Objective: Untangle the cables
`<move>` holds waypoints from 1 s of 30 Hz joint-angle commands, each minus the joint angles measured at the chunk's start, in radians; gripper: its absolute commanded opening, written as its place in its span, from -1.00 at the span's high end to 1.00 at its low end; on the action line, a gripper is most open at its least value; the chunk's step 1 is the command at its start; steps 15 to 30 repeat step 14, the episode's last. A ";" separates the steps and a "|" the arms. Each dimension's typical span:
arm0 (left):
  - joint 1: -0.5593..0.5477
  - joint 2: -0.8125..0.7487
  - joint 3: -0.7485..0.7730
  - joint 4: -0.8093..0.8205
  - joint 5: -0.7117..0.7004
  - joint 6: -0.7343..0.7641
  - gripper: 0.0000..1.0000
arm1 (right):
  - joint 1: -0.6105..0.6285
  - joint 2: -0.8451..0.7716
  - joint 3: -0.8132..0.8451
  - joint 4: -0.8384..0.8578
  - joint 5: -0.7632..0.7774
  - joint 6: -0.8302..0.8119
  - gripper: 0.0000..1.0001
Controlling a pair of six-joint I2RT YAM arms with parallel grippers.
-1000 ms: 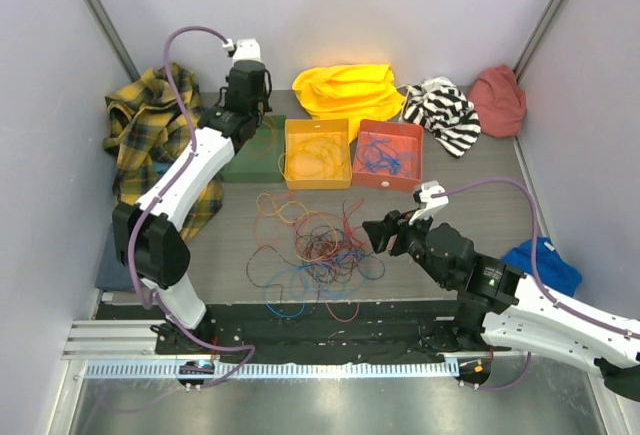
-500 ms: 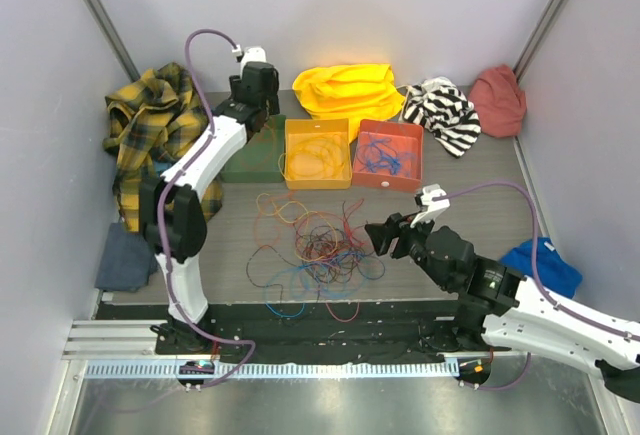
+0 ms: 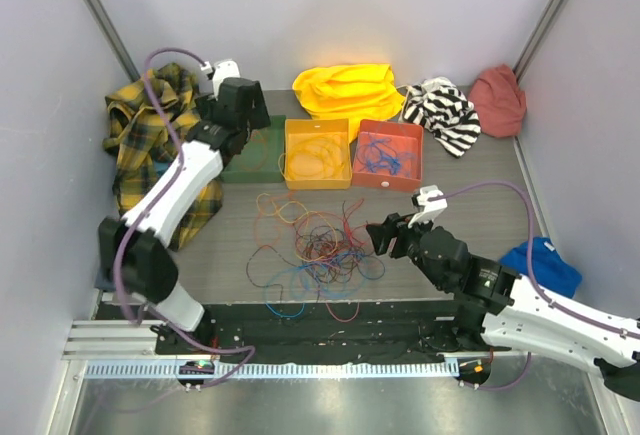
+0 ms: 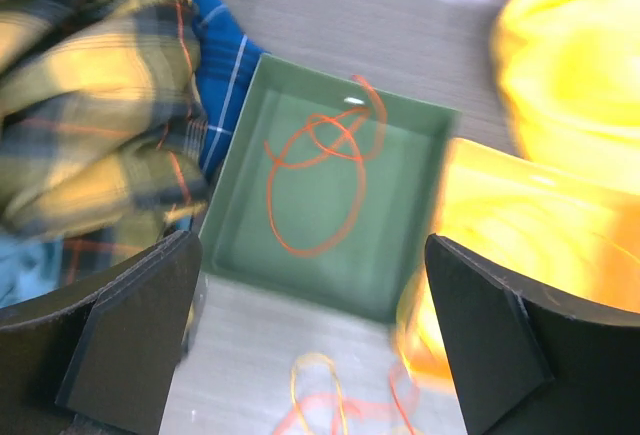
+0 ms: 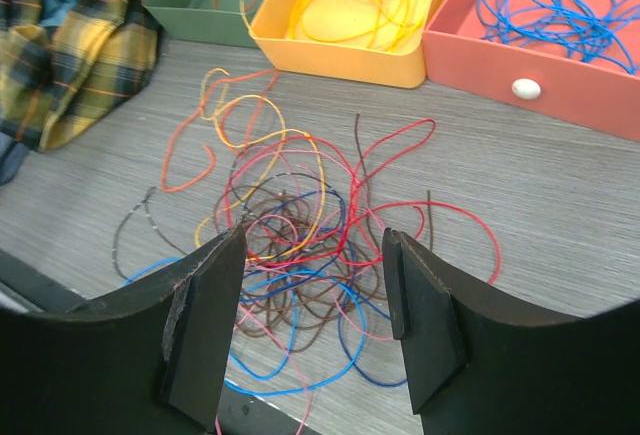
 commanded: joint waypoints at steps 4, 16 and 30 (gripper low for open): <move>-0.257 -0.366 -0.315 -0.025 0.033 -0.122 -0.99 | 0.004 0.022 0.015 0.050 0.138 -0.021 -0.29; -0.291 -0.711 -0.703 -0.032 0.230 -0.316 -0.99 | 0.004 0.096 0.104 0.062 0.201 -0.120 -0.30; -0.291 -0.711 -0.703 -0.032 0.230 -0.316 -0.99 | 0.004 0.096 0.104 0.062 0.201 -0.120 -0.30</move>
